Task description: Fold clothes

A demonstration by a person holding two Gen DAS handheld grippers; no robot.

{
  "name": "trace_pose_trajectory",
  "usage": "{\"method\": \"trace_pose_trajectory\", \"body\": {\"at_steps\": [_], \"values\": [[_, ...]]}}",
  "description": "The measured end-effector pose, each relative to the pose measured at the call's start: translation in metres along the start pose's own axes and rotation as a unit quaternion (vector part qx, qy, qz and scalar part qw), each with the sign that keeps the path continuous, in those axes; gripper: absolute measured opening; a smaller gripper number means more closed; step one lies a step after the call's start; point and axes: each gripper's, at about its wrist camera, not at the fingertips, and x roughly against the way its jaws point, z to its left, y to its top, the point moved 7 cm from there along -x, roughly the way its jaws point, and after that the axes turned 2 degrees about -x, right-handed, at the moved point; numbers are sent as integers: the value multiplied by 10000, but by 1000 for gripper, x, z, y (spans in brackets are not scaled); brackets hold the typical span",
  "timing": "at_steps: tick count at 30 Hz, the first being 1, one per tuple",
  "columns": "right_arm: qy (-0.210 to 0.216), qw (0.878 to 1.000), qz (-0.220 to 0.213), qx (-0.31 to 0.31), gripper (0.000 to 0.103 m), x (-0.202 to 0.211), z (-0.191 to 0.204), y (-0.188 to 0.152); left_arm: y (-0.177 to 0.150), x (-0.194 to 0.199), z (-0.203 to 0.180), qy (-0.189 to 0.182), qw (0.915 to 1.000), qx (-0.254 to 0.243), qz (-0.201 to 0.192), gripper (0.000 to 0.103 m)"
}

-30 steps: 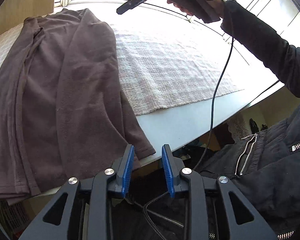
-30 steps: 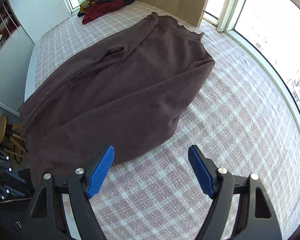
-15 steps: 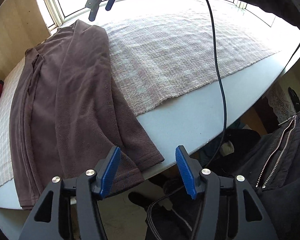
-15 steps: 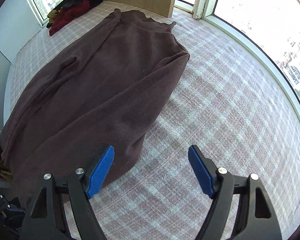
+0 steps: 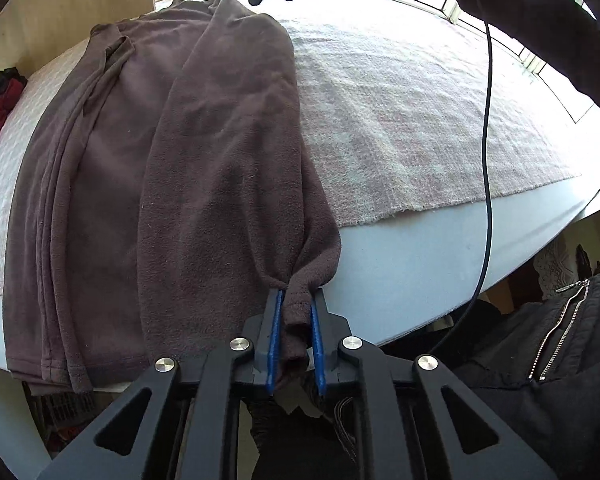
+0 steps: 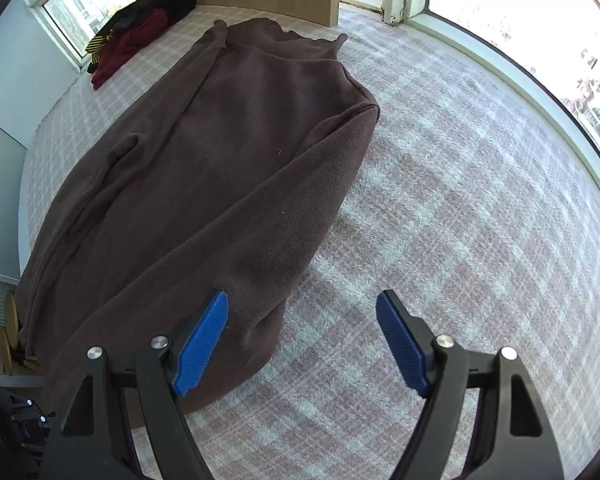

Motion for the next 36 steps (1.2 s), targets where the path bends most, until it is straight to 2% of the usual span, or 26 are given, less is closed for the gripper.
{"method": "trace_pose_trajectory", "body": {"at_steps": [6, 14, 15, 16, 17, 19, 21, 25, 31, 36], "values": [[105, 9994, -7, -339, 76, -9, -15, 18, 1, 26, 13, -176, 9990, 290, -288, 12], [-74, 9996, 185, -198, 76, -40, -5, 32, -2, 39, 30, -184, 9978, 510, -388, 12], [-57, 9996, 234, -156, 74, -43, -2, 32, -4, 41, 30, -185, 9977, 513, -400, 12], [-39, 9995, 284, -111, 61, -46, 1, 32, -4, 42, 31, -196, 9975, 529, -418, 12], [-32, 9995, 310, -17, 59, -47, 5, 32, -3, 43, 31, -205, 9974, 544, -435, 12], [261, 9987, 419, 104, 21, -47, 15, 33, 2, 44, 33, -212, 9971, 561, -461, 12], [250, 9987, 437, 91, 12, -43, 18, 37, 2, 47, 36, -303, 9964, 624, -492, 12], [497, 9973, 534, -131, 10, -36, 22, 41, -1, 56, 49, -467, 9939, 796, -610, 12], [1159, 9887, 465, -834, 10, -17, 24, 59, -9, 69, 77, -763, 9856, 1281, -801, 12], [1729, 9767, 271, -1245, 9, -11, 48, 94, -32, 90, 111, -704, 9779, 1734, -934, 12]]}}
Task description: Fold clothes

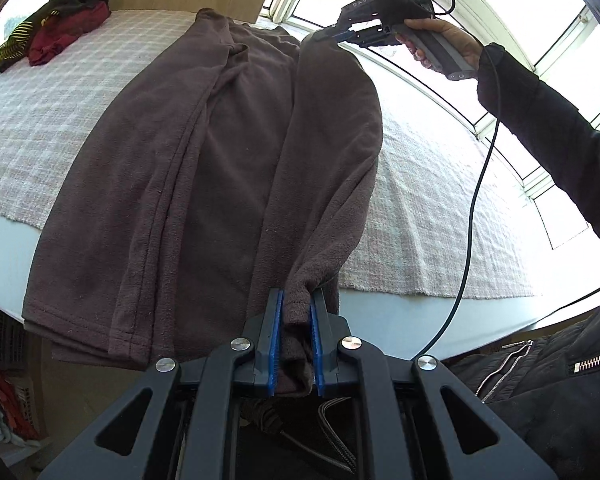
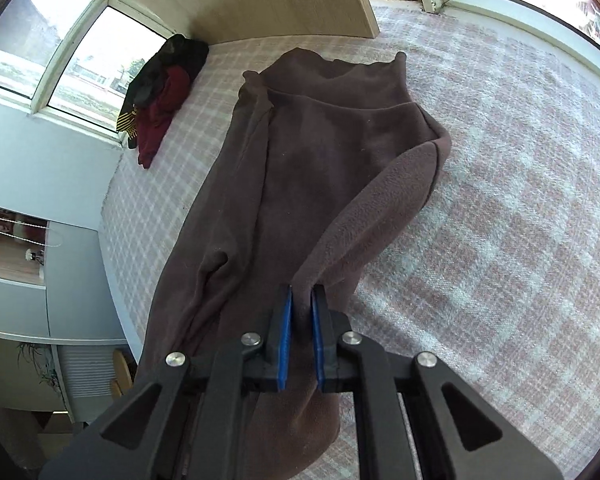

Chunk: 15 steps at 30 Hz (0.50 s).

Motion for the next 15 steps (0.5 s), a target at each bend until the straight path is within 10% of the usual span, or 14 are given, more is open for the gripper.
{"method": "trace_pose_trajectory", "body": {"at_steps": [9, 15], "values": [[-808, 9962, 199, -264, 10, -92, 45, 52, -31, 7, 59, 179, 9973, 672, 243, 12], [-1397, 9884, 598, 78, 46, -116, 65, 61, -36, 13, 63, -100, 9977, 533, 417, 13]]}}
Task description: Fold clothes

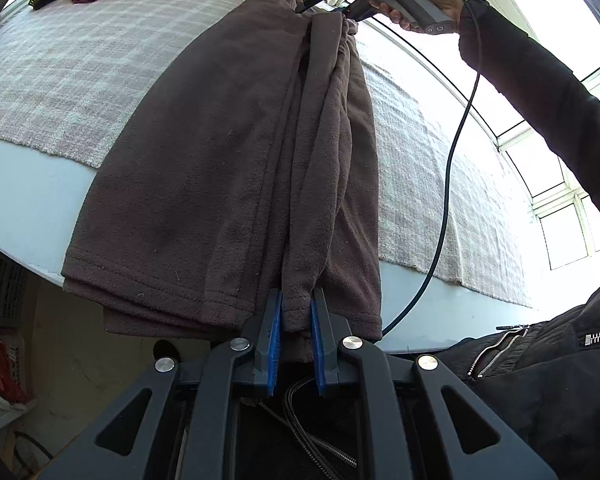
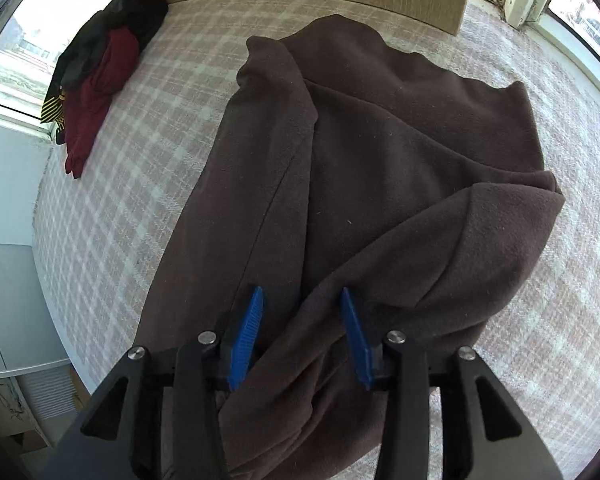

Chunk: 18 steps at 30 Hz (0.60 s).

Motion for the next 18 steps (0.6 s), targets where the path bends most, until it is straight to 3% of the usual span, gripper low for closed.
{"method": "trace_pose_trajectory", "body": {"at_steps": [2, 4, 8, 11, 14, 18], "values": [[12, 10000, 70, 45, 46, 6, 2, 3, -2, 5, 2, -149, 9999, -3, 52, 13], [309, 9994, 54, -159, 46, 18, -1, 7, -4, 13, 3, -205, 9998, -40, 47, 14], [733, 9960, -318, -410, 46, 60, -18, 8, -9, 35, 7, -382, 9993, 15, 22, 15], [938, 9943, -443, -245, 46, 80, -22, -21, -7, 49, 12, -401, 9992, 61, -5, 14], [1034, 9942, -166, 238, 46, 71, -6, -67, -9, 65, 12, -491, 9987, 78, -56, 14], [1194, 9906, 56, 658, 46, 41, 19, -111, 1, 69, 5, -236, 9993, -282, -67, 14]]}}
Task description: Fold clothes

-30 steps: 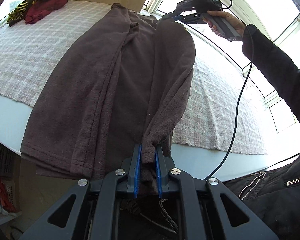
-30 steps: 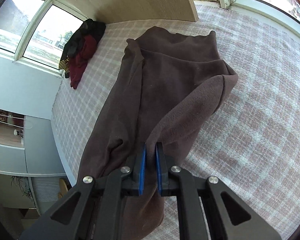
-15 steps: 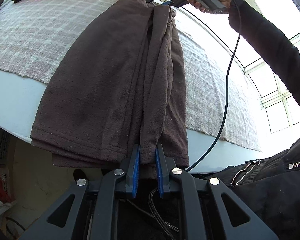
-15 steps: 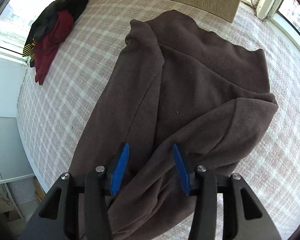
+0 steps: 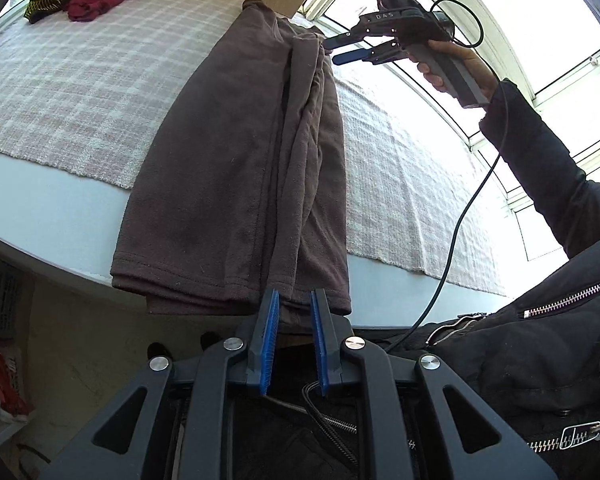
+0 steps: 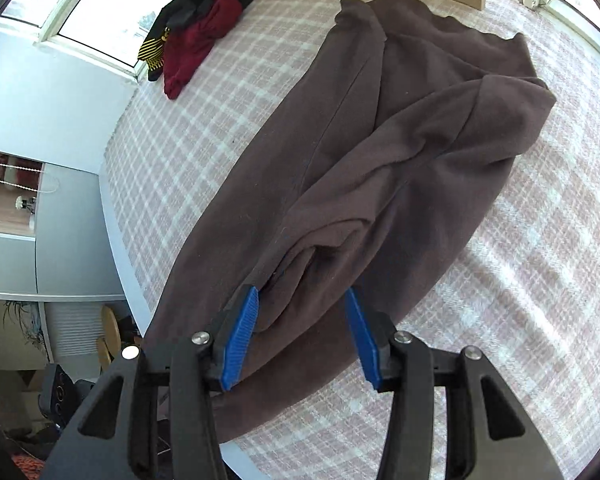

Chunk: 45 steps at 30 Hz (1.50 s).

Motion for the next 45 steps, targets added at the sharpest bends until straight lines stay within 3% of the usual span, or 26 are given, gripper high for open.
{"method": "trace_pose_trajectory", "body": {"at_steps": [4, 7, 11, 16, 20, 23, 24, 28, 33, 37, 38, 40, 43, 45], "values": [[292, 9991, 41, 297, 46, -33, 24, 9, 10, 3, -1, 361, 9985, -406, -72, 14], [113, 9990, 392, 188, 48, -62, 22, 16, 24, 5, -5, 452, 9972, -575, -170, 14], [288, 9993, 163, 199, 48, -21, 27, 9, 54, -9, -31, 484, 9940, -941, -267, 14], [571, 9978, -192, 288, 48, 16, 34, -11, 98, -45, -33, 250, 9901, -1344, -321, 15], [157, 9961, 162, 851, 48, -32, 49, -26, 106, -76, -39, 135, 9864, -1635, -136, 15], [-192, 9927, 219, 1170, 55, -72, 52, -30, 99, -111, -16, 633, 9823, -1740, 278, 14], [-128, 9919, 162, 1252, 62, -69, 56, -32, 96, -116, -10, 601, 9836, -1666, 351, 14], [75, 9926, -106, 1209, 62, -32, 57, -57, 98, -106, -1, 310, 9903, -1304, 360, 14], [208, 9890, -132, 1456, 62, -21, 68, -109, 113, -81, -7, 240, 9896, -1411, 111, 14], [-500, 9817, 393, 1795, 63, -66, 62, -138, 116, -102, -5, 254, 9870, -1549, 340, 15], [-584, 9750, 171, 2137, 63, -63, 68, -142, 112, -109, -4, 318, 9852, -1623, 450, 15], [-806, 9666, 529, 2375, 63, -62, 66, -151, 105, -119, -2, 427, 9812, -1790, 583, 15], [-712, 9742, 98, 2140, 63, -35, 57, -125, 105, -119, 1, 269, 9841, -1670, 536, 15], [-938, 9770, -503, 1845, 63, -16, 42, -88, 107, -119, 3, 173, 9864, -1551, 523, 15]]}}
